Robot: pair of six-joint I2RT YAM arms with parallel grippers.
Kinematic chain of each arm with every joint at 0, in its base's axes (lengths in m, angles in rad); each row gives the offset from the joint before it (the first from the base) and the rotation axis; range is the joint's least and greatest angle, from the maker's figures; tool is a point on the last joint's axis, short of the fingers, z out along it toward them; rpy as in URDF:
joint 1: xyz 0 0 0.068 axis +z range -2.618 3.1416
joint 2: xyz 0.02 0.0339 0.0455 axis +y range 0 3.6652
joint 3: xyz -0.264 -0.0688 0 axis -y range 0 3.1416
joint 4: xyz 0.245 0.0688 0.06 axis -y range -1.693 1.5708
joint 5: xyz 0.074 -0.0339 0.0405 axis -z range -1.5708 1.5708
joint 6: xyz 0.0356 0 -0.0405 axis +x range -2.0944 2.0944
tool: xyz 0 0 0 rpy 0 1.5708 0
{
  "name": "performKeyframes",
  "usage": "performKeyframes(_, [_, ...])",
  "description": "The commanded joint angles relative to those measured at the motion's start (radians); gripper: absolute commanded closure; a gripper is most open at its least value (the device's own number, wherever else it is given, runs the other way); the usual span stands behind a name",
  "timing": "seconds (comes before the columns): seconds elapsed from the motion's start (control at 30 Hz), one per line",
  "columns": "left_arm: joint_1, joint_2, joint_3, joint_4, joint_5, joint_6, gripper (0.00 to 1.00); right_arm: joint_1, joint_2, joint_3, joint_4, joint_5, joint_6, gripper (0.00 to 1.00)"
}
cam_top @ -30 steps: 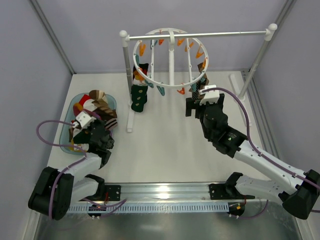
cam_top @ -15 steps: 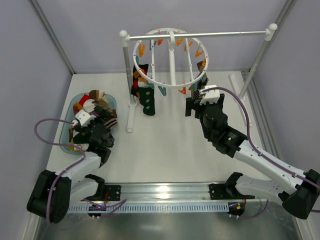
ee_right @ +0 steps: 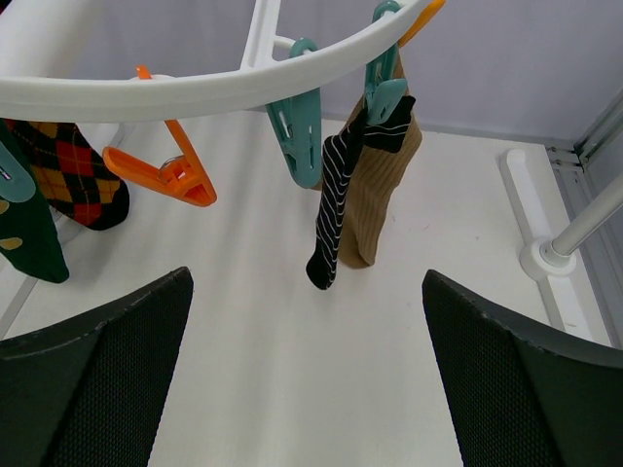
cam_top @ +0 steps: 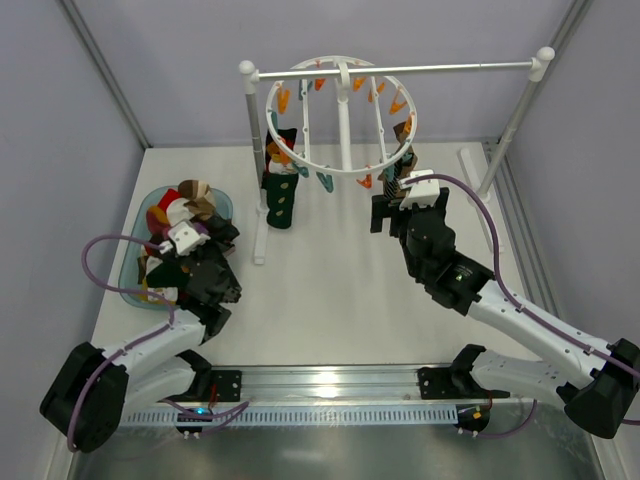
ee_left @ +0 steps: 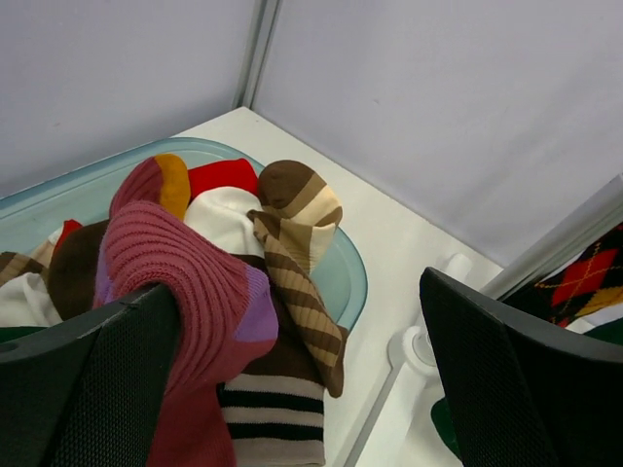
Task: Remove the socks clipped to the hanger
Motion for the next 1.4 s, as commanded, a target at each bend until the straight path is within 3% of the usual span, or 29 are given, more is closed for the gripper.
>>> performKeyframes(0.0, [-0.004, 0.022, 0.014, 0.116, -0.068, 0.067, 0.00, -0.004, 0.001, 0.006, 0.021, 0.009, 0.015, 0.00])
performKeyframes(0.17, [0.054, 0.102, 0.040, 0.183, -0.096, 0.118, 0.01, -0.004, -0.001, 0.005, 0.019, 0.007, 0.016, 0.00])
performKeyframes(0.37, [0.082, 0.047, 0.050, -0.071, 0.051, -0.143, 0.00, -0.004, -0.001, 0.002, 0.019, 0.007, 0.015, 0.00])
performKeyframes(0.67, [0.093, 0.079, 0.010, -0.104, 0.141, -0.284, 0.01, -0.003, 0.005, 0.000, 0.019, 0.013, 0.013, 0.00])
performKeyframes(1.2, [-0.094, 0.131, -0.036, 0.064, 0.027, -0.178, 0.00, -0.007, 0.014, 0.006, 0.018, 0.015, 0.012, 0.01])
performKeyframes(1.37, [-0.101, 0.119, -0.044, 0.093, -0.009, -0.137, 0.00, -0.007, 0.014, 0.006, 0.018, 0.015, 0.012, 0.00])
